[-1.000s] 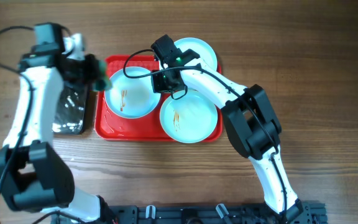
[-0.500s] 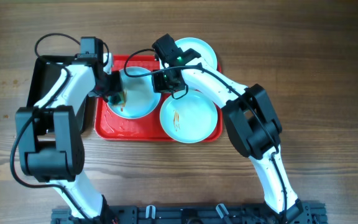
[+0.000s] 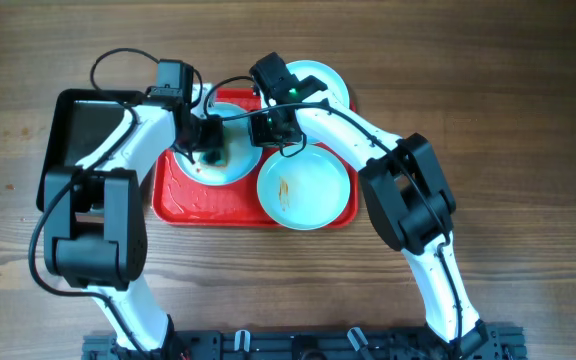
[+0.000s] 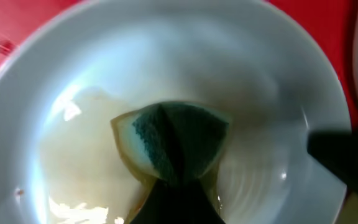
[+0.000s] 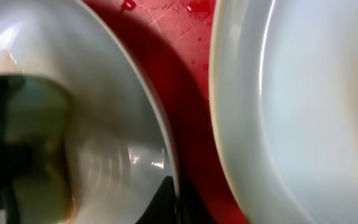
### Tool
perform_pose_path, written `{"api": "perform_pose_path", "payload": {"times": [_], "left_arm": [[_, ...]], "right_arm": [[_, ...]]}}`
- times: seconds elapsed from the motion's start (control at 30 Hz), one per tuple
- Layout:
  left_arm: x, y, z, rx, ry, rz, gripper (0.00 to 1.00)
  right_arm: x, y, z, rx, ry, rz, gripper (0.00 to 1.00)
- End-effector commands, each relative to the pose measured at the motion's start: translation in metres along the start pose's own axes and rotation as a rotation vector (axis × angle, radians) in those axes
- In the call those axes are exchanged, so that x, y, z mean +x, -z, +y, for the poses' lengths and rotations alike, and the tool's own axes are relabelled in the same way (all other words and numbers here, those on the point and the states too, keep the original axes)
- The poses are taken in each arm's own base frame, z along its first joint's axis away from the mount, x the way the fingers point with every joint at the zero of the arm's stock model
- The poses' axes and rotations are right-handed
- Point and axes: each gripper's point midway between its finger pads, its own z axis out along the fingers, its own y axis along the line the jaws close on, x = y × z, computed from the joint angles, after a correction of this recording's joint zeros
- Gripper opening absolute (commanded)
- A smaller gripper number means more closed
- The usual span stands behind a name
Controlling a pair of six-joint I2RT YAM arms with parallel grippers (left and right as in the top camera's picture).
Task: Clean dirty plates on tray and stack at the side
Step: 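Scrub the left plate with the sponge while the right gripper holds it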
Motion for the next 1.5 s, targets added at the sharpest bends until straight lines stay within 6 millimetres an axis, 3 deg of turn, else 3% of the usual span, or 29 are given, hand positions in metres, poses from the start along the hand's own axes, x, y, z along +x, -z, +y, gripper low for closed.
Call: {"api": "perform_pose_path", "payload": {"times": [0.0, 0.03, 0.13, 0.23, 0.37, 0.5, 0.67, 0.73, 0.8, 0.87, 0.97, 1.07, 1.27, 1.37, 1.47], "left_arm": [[-0.002, 0.001, 0.072, -0.329, 0.350, -0.072, 0.04], [0.004, 0.003, 0.079, -0.369, 0.409, -0.069, 0.04], [0.019, 0.003, 0.076, -0.359, 0.405, 0.000, 0.04], [0.038, -0.002, 0.053, -0.244, 0.289, 0.119, 0.04], [0.059, -0.001, 0.006, 0.039, 0.121, 0.246, 0.04], [0.056, 0.002, -0.025, 0.237, 0.010, 0.233, 0.04], [0.023, -0.004, -0.022, 0.220, 0.040, 0.103, 0.04], [0.004, -0.008, 0.003, 0.073, 0.151, 0.024, 0.04], [-0.011, -0.006, 0.046, -0.176, 0.329, -0.079, 0.04], [-0.010, 0.000, 0.069, -0.313, 0.416, -0.119, 0.04], [0.009, 0.010, 0.091, -0.470, 0.518, -0.101, 0.04], [0.031, 0.010, 0.086, -0.475, 0.491, 0.000, 0.04], [0.074, 0.003, 0.033, -0.208, 0.208, 0.282, 0.04], [0.082, 0.003, 0.008, -0.040, 0.104, 0.336, 0.04], [0.080, 0.002, 0.001, 0.008, 0.057, 0.327, 0.04]], "right_arm": [[0.008, -0.010, 0.004, -0.026, -0.024, 0.041, 0.04], [0.009, -0.010, 0.005, -0.042, -0.028, 0.048, 0.04], [0.010, -0.008, 0.008, -0.093, -0.040, 0.071, 0.04], [0.012, -0.006, 0.013, -0.132, -0.040, 0.091, 0.04], [0.012, -0.005, 0.018, -0.161, -0.039, 0.097, 0.04], [0.012, -0.005, 0.018, -0.160, -0.039, 0.096, 0.04], [0.011, -0.005, 0.018, -0.162, -0.038, 0.093, 0.04], [0.011, -0.005, 0.018, -0.162, -0.038, 0.093, 0.04], [0.011, -0.006, 0.018, -0.159, -0.037, 0.091, 0.04], [0.011, -0.006, 0.018, -0.157, -0.037, 0.090, 0.04], [0.010, -0.006, 0.017, -0.156, -0.037, 0.086, 0.04], [0.010, -0.006, 0.018, -0.157, -0.037, 0.084, 0.04], [0.010, -0.005, 0.020, -0.167, -0.036, 0.088, 0.04], [0.010, -0.004, 0.023, -0.191, -0.035, 0.095, 0.04], [0.010, -0.004, 0.022, -0.197, -0.038, 0.097, 0.04]]}}
